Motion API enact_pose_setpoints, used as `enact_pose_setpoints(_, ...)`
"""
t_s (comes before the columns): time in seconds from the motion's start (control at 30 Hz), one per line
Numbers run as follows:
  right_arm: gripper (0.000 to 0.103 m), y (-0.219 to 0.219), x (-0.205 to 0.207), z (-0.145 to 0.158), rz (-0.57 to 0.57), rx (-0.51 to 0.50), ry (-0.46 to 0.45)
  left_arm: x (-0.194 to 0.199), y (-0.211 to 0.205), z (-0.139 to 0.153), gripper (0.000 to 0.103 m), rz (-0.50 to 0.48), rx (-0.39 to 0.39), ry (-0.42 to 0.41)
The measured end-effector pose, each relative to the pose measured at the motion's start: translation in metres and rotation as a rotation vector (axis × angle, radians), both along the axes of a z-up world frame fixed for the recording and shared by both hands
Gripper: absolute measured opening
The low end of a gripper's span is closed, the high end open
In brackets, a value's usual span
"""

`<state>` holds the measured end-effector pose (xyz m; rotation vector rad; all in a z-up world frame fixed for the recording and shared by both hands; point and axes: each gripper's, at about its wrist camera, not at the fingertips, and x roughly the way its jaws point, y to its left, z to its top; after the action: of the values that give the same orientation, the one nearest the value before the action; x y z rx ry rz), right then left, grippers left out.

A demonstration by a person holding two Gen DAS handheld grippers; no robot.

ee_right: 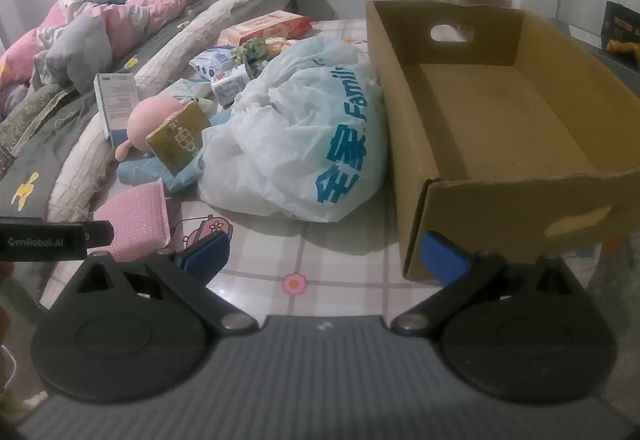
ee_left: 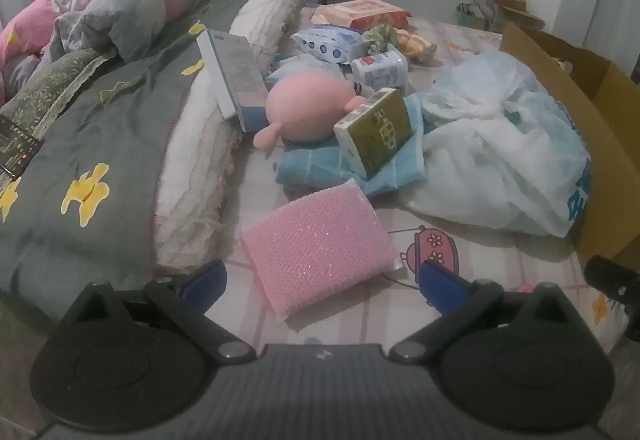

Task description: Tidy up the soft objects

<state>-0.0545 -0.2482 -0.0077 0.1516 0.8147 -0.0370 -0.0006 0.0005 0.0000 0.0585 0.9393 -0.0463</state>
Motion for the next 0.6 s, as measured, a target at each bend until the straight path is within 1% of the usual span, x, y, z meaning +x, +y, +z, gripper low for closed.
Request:
enact_pose_setpoints(0.07, 0.102, 0.0, 0.0, 0.0, 0.0, -0.001, 0.0, -0.001, 0.001, 0.0, 0.102, -0.011, 0.003, -0.001)
enact_pose_setpoints(0.17, 0.102, 0.0, -0.001, 0.0, 0.001, -0.004, -0.001, -0.004, 0.004, -0.012, 0.102, -0.027, 0.017, -0.006)
enact_pose_setpoints(0.27, 0.102, -0.001, -0.001, 0.001, 0.001, -0.007, -0.002, -0.009, 0.0, -0.008, 0.102, -0.031, 0.037, 0.003)
enact_pose_setpoints(0.37, 0.102, -0.001, -0.002, 0.001, -0.003, -0.005, -0.001, -0.004, -0.008, -0.006, 0.102, -0.047, 0.054, 0.026)
enact_pose_setpoints(0.6, 0.102, -0.002, 0.0, 0.001, -0.003, -0.008, 0.002, -0.005, -0.009, -0.007, 0.102, -0.052, 0.052, 0.039)
